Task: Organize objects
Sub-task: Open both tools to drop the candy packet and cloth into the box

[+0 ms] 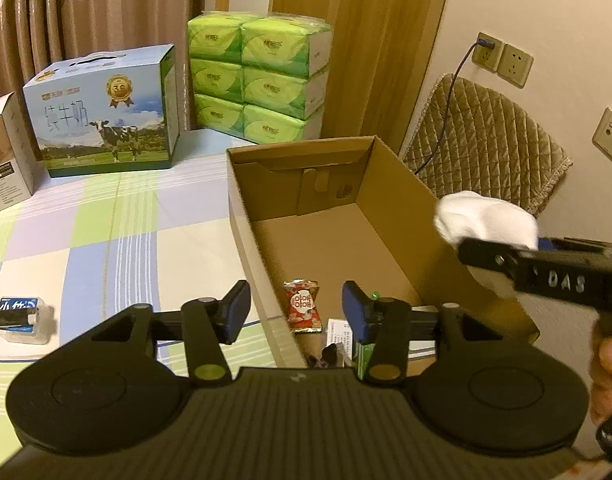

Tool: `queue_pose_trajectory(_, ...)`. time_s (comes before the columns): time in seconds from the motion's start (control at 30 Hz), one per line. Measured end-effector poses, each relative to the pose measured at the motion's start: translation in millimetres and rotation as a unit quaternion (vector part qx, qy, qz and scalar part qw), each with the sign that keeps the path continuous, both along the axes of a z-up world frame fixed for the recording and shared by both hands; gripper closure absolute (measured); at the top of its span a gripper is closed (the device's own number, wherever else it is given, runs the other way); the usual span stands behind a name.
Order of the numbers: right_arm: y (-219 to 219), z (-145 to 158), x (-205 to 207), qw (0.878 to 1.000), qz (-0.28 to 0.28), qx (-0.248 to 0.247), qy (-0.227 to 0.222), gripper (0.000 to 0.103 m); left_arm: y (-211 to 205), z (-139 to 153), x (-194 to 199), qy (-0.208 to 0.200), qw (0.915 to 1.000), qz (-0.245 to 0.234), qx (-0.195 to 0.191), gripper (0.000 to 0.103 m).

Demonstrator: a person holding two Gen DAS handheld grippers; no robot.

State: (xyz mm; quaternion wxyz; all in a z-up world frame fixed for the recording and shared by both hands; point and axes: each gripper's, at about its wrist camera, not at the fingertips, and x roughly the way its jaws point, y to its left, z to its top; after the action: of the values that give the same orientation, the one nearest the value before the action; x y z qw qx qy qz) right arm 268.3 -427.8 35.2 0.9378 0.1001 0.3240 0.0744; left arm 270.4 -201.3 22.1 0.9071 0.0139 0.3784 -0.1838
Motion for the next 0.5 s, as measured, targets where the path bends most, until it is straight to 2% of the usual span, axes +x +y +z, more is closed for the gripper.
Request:
queue_pose_trajectory(0.1,-1.9,3.2,-7.7,1.000,-0.006,0.000,-0.003,0.030,7.5,0.5,-5.3,-0.001,1.0000,0.001,0.000,0.049)
queue_pose_trajectory(0.17,-3.5,3.7,-15.9,1.000,-0.011,0.002,-0.003,0.023,14.8,0.3,-9.9,0.000,1.0000,0.005,-0.001,0.042)
queue_pose_trajectory(0.23,-3.8,3.9,-25.0,1.000,-0.015,0.005,0.001,0.020,23.9,0.2,-16.7,0.000,0.9999,0.013,-0.005,0.035)
queue_pose_trajectory(0.5,12.3,14.8,-66.9,1.000,-0.009,0.018,0.003,0.011,58.9,3.3,-57.4,-0.006,0.9991,0.040,-0.014,0.019)
